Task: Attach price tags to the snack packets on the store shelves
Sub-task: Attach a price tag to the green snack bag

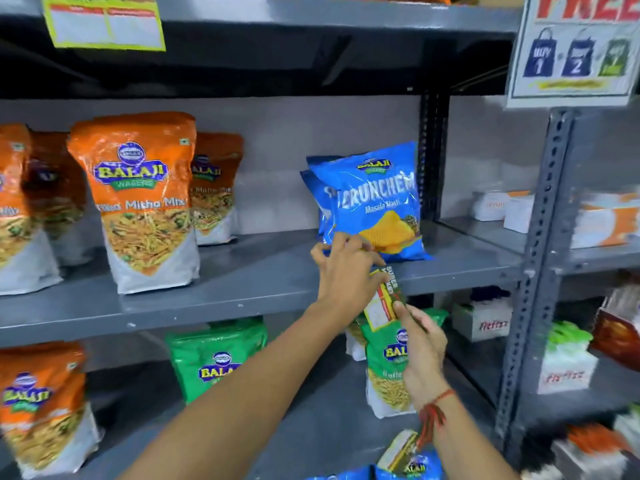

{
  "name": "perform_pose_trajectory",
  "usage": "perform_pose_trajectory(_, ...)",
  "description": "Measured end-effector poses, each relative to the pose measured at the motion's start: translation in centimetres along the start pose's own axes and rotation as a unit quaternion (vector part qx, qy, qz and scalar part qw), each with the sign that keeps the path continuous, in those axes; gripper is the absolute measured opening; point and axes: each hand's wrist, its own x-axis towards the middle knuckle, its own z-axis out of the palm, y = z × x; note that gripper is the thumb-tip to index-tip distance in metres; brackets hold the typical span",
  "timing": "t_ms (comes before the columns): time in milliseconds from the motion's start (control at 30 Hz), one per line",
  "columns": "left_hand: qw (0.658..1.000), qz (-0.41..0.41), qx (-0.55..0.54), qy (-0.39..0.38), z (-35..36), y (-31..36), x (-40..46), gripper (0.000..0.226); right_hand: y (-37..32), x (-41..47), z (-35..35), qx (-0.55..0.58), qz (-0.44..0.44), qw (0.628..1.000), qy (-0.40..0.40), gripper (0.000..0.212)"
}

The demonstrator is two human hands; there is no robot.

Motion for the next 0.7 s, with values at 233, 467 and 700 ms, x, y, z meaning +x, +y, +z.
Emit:
perform_pose_trajectory(233, 0.997, -0.053, -0.030, 0.047, 0.4, 0.8, -0.5, 0.018, -1.4, 0.6, -1.4, -0.076, -0.038, 0.996, -0.016, 0.012)
perform_pose_trajectory(467, 0.974, -0.136, -0.098, 0.150, -0.2, 0.7, -2.3, 0.017, -5.5, 1.7, -1.4, -0.246, -0.253, 0.935, -0.024, 0.012)
perform_pose_trajectory(700, 0.967, -0.176, -0.094, 0.159, 1.3, 1.4, -5.9, 0.016, -6.2, 1.9, -2.2, -0.402, -0.356, 0.843, -0.043, 0.027)
